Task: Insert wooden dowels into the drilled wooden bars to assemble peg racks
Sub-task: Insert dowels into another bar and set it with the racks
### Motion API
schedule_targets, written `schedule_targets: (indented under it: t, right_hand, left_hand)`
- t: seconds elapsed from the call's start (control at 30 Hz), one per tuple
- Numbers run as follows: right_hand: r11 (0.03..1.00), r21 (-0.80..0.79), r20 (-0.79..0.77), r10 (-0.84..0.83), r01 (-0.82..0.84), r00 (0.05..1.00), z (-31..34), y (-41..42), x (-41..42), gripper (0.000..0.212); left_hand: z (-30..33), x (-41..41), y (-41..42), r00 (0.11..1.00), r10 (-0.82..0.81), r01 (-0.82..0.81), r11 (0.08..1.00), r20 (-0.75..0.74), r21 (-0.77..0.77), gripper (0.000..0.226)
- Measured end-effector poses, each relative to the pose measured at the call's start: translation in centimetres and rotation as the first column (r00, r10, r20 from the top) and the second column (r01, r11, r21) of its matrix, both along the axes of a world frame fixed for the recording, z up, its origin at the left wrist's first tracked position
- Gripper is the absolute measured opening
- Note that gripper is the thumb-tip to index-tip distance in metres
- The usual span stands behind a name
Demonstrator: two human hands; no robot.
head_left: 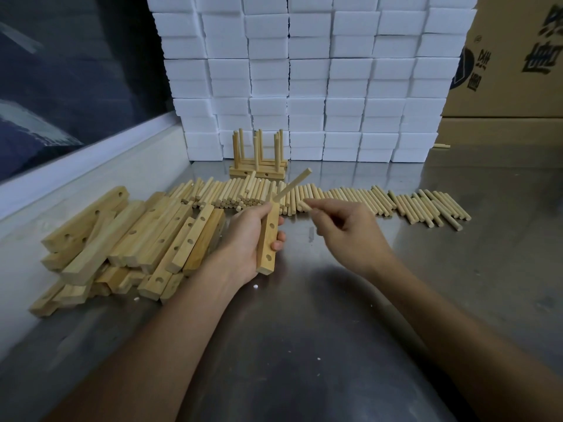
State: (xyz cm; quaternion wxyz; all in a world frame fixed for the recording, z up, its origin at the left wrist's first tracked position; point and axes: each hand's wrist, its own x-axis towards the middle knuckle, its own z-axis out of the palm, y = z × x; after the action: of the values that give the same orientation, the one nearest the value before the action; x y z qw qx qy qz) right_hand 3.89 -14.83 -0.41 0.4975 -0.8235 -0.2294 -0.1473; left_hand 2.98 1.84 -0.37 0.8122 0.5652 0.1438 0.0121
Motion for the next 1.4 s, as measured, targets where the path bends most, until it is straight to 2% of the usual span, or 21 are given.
schedule_targets:
  t: [0.1,0.2,0.33,0.47,0.53,0.6,0.9,1.13,1.27,1.3,1.4]
  right_hand:
    - [0.989,-0.135,0.021,0.060,-0.056,0.998,-0.3,0.6,-0.5,0.023]
    - [0.988,-0.097,-0.007,0.120,-0.120,0.993,-0.4,0.9,-0.7,0.014]
    - [0.987,-0.124,0.040,0.104,-0.098,0.994,0.1,0.7,-0.7,0.017]
    - [0.931,-0.362,0.211,0.136,-0.052,0.968,1.6,0.2,-1.0,0.018]
    - [0.848,-0.528,0.298,0.136,0.044,0.945,2.4,0.2,-1.0,0.016]
    - [0.779,-0.609,0.373,0.118,0.147,0.920,2.9,0.5,-1.1,0.017]
    - [0.757,-0.625,0.405,0.105,0.191,0.908,2.3,2.3,-1.3,0.020]
    - [0.762,-0.601,0.316,-0.051,0.242,0.947,2.3,2.8,-1.3,0.016]
    - [0.708,-0.656,0.410,0.044,0.261,0.911,1.7,2.2,-1.6,0.017]
    - [0.700,-0.655,0.428,0.035,0.283,0.903,1.5,2.0,-1.7,0.019]
    - [0.680,-0.647,0.426,-0.053,0.345,0.903,1.3,2.4,-2.2,0.048]
  left_hand:
    - [-0.2,-0.1,-0.1,0.999,-0.031,0.031,0.999,0.012,-0.010,0.031]
    - [-0.2,-0.2,-0.2,0.997,-0.070,0.071,0.997,0.033,-0.028,0.029]
    - [-0.1,-0.3,-0.3,0.995,-0.073,0.074,0.997,0.068,0.000,0.029]
    - [0.0,-0.4,-0.8,0.996,-0.049,0.046,0.998,0.079,0.032,0.016]
    - [-0.1,-0.5,-1.0,0.996,-0.040,0.036,0.998,0.079,0.043,0.010]
    - [-0.2,-0.4,-1.3,0.996,-0.026,0.022,0.998,0.083,0.054,0.007]
    - [-0.4,-0.3,-1.5,0.994,0.079,-0.086,0.992,0.078,0.094,0.010]
    - [-0.5,-0.3,-1.7,0.997,0.031,-0.043,0.983,0.071,0.180,0.010]
    - [-0.4,-0.2,-1.4,0.998,0.017,-0.027,0.984,0.056,0.176,0.009]
    - [-0.3,-0.1,-1.4,0.999,0.012,-0.021,0.983,0.051,0.182,0.009]
    - [-0.3,-0.1,-1.5,0.999,-0.005,-0.004,0.981,0.045,0.193,0.010]
